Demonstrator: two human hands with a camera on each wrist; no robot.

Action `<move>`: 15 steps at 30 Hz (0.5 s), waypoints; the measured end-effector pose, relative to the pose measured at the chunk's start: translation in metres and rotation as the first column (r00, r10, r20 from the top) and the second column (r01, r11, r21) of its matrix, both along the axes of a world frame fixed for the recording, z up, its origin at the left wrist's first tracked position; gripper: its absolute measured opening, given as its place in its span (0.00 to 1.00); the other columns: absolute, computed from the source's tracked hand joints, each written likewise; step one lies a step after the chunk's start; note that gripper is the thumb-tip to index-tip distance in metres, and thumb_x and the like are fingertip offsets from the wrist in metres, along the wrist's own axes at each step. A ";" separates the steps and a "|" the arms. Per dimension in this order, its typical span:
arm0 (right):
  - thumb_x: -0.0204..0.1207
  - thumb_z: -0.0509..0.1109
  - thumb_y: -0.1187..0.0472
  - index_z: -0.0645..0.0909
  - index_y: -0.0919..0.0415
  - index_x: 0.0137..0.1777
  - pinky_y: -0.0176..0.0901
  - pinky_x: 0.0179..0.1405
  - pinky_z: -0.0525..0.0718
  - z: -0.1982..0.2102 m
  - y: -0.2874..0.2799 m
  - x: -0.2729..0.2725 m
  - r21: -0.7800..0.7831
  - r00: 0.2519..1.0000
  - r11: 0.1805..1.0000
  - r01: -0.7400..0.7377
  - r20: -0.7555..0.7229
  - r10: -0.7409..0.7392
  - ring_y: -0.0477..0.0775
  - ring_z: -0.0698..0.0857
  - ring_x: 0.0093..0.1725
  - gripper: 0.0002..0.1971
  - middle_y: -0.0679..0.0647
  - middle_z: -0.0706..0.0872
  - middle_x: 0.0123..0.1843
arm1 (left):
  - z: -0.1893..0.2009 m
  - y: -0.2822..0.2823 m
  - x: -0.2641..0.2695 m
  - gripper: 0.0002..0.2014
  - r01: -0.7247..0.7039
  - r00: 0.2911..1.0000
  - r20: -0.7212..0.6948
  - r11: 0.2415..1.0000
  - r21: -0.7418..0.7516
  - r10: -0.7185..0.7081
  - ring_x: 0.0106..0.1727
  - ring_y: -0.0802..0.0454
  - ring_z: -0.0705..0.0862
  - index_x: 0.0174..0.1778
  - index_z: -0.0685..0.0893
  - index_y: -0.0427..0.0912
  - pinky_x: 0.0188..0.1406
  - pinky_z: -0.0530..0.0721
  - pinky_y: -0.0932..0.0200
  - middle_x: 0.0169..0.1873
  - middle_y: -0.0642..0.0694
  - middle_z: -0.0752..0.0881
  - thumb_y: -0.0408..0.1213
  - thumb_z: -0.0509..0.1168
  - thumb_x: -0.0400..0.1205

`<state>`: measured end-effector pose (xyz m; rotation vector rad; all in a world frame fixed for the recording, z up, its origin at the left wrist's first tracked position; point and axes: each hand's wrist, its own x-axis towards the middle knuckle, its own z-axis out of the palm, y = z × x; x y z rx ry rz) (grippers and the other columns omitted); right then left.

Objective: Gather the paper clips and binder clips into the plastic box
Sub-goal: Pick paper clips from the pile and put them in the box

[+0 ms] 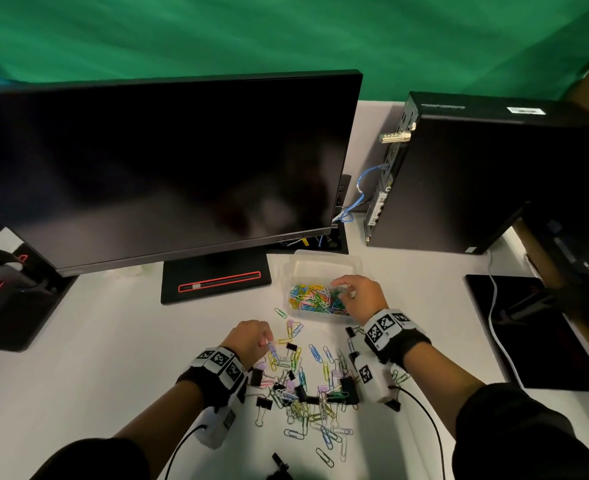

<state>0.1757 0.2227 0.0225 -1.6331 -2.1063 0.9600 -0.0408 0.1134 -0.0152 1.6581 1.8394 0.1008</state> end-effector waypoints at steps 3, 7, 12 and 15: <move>0.71 0.67 0.74 0.85 0.60 0.50 0.38 0.52 0.76 -0.005 -0.015 0.000 0.063 0.993 0.991 -0.116 0.017 0.115 0.54 0.80 0.49 0.13 0.57 0.81 0.49 | 0.003 0.000 -0.001 0.11 -0.040 0.999 0.032 0.999 0.022 0.039 0.45 0.54 0.76 0.58 0.80 0.42 0.52 0.77 0.61 0.43 0.50 0.79 0.34 0.62 0.80; 0.70 0.67 0.69 0.84 0.56 0.50 0.48 0.56 0.81 -0.018 -0.046 0.002 -0.102 0.925 0.939 -0.329 0.166 0.342 0.53 0.81 0.50 0.12 0.55 0.83 0.50 | 0.006 0.003 0.000 0.08 -0.094 0.993 0.082 0.992 0.088 0.087 0.44 0.55 0.77 0.53 0.84 0.41 0.46 0.74 0.67 0.43 0.48 0.78 0.32 0.62 0.80; 0.67 0.74 0.47 0.63 0.57 0.76 0.49 0.76 0.65 -0.033 -0.072 -0.002 -0.215 0.768 0.836 -0.505 0.329 0.549 0.58 0.64 0.73 0.39 0.58 0.65 0.74 | 0.021 0.018 0.014 0.07 -0.117 0.983 0.165 0.976 0.185 0.086 0.44 0.53 0.78 0.50 0.86 0.43 0.48 0.77 0.63 0.43 0.50 0.79 0.34 0.64 0.80; 0.68 0.73 0.44 0.62 0.59 0.76 0.50 0.77 0.64 -0.037 -0.080 -0.005 -0.173 0.732 0.804 -0.568 0.339 0.591 0.59 0.62 0.74 0.40 0.58 0.63 0.76 | 0.033 0.035 0.027 0.09 -0.138 0.967 0.239 0.969 0.207 0.086 0.42 0.53 0.80 0.55 0.85 0.43 0.48 0.78 0.61 0.44 0.50 0.81 0.34 0.63 0.81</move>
